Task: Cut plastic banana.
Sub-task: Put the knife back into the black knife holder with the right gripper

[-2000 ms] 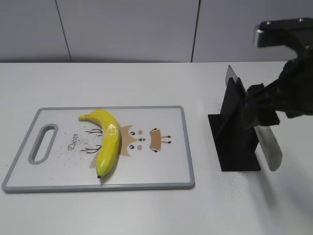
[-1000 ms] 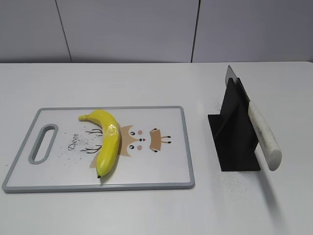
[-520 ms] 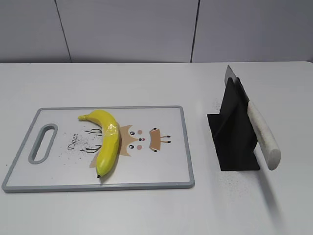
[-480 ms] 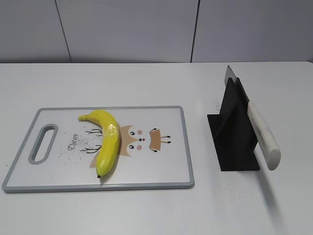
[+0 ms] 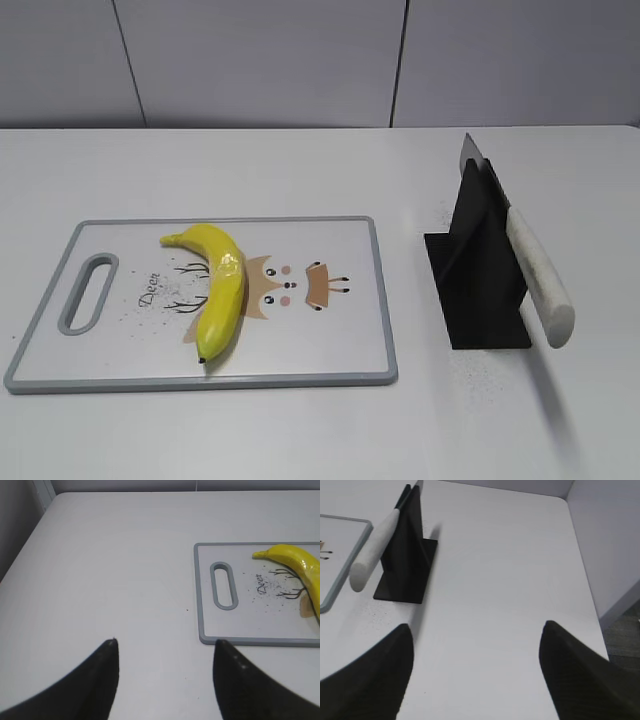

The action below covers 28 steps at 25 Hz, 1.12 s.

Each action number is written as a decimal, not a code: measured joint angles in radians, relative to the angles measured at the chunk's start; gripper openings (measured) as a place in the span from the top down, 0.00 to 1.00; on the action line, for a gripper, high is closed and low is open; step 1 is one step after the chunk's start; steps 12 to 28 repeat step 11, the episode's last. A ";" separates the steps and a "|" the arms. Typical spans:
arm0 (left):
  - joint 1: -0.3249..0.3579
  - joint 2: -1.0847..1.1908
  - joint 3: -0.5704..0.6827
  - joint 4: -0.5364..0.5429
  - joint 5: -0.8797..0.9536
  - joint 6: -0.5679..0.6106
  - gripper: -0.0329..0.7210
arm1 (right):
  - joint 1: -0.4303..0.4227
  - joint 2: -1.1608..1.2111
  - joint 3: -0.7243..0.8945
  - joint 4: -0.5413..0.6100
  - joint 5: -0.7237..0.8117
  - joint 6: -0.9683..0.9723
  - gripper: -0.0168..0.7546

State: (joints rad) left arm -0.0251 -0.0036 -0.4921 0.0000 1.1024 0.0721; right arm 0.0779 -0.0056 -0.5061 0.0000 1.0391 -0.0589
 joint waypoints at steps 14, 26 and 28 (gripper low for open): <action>0.000 0.000 0.000 0.000 0.000 0.000 0.19 | -0.064 -0.001 0.000 0.000 0.000 0.001 0.21; 0.000 0.000 0.000 0.000 0.000 0.000 0.19 | -0.064 -0.001 0.000 0.000 0.000 0.001 0.21; 0.000 0.000 0.000 0.000 0.000 0.000 0.19 | -0.064 -0.001 0.000 0.000 0.000 0.001 0.21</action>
